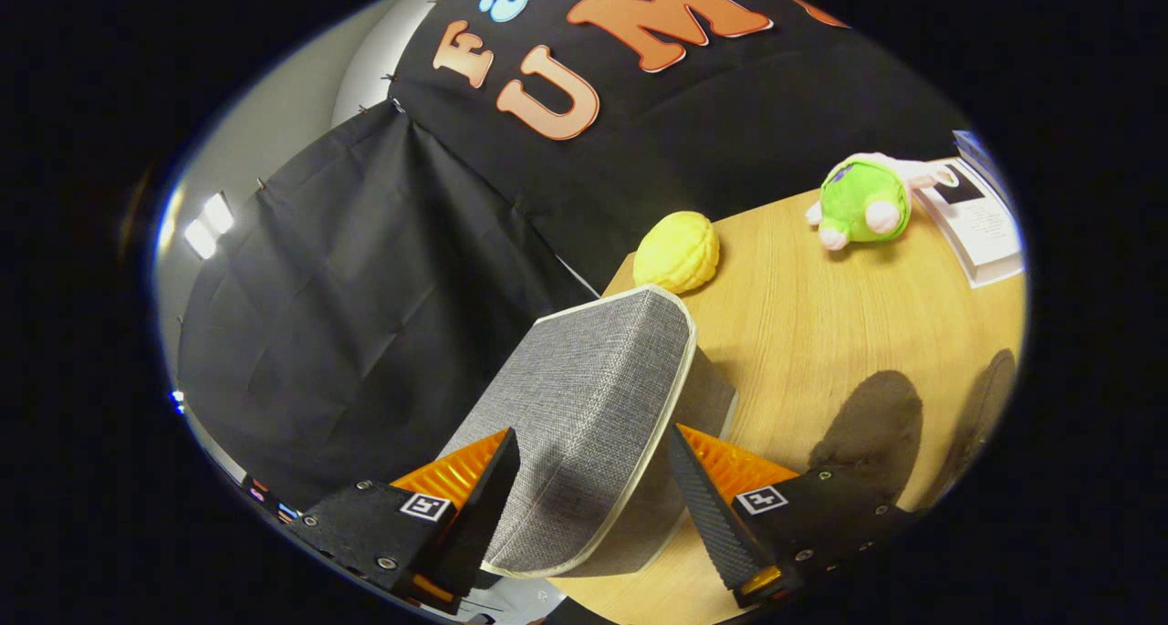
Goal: Open the storage box then place both shoes into the box .Put the left shoe in first, then the right shoe, with the right side of both shoes facing outward in a uniform manner.
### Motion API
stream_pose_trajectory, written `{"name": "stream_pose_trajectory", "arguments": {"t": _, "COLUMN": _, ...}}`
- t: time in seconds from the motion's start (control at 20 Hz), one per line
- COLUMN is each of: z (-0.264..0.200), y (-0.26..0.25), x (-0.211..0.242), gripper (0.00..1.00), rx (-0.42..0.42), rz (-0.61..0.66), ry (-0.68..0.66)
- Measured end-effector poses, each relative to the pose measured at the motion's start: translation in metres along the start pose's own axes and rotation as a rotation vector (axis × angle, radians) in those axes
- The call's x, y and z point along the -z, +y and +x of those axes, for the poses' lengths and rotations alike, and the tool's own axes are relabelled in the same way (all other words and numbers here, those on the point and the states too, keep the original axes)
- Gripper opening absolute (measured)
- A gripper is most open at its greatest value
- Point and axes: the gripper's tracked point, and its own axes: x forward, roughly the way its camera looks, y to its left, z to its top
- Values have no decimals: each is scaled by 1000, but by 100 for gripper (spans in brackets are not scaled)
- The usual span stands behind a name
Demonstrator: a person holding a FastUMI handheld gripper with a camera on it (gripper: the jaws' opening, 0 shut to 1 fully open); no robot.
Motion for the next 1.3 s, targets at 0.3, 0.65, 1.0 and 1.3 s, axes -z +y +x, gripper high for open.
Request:
{"name": "stream_pose_trajectory", "arguments": {"t": 0.3, "z": 19, "y": 0, "x": 9, "gripper": 97, "rx": -58, "rz": 106, "ry": 27}}
{"name": "stream_pose_trajectory", "arguments": {"t": 0.65, "z": 27, "y": 3, "x": 9, "gripper": 95, "rx": -135, "rz": 255, "ry": -5}}
{"name": "stream_pose_trajectory", "arguments": {"t": 1.0, "z": 8, "y": 1, "x": -13, "gripper": 73, "rx": -154, "rz": 273, "ry": -48}}
{"name": "stream_pose_trajectory", "arguments": {"t": 1.3, "z": 4, "y": 0, "x": -6, "gripper": 39, "rx": -147, "rz": 265, "ry": -4}}
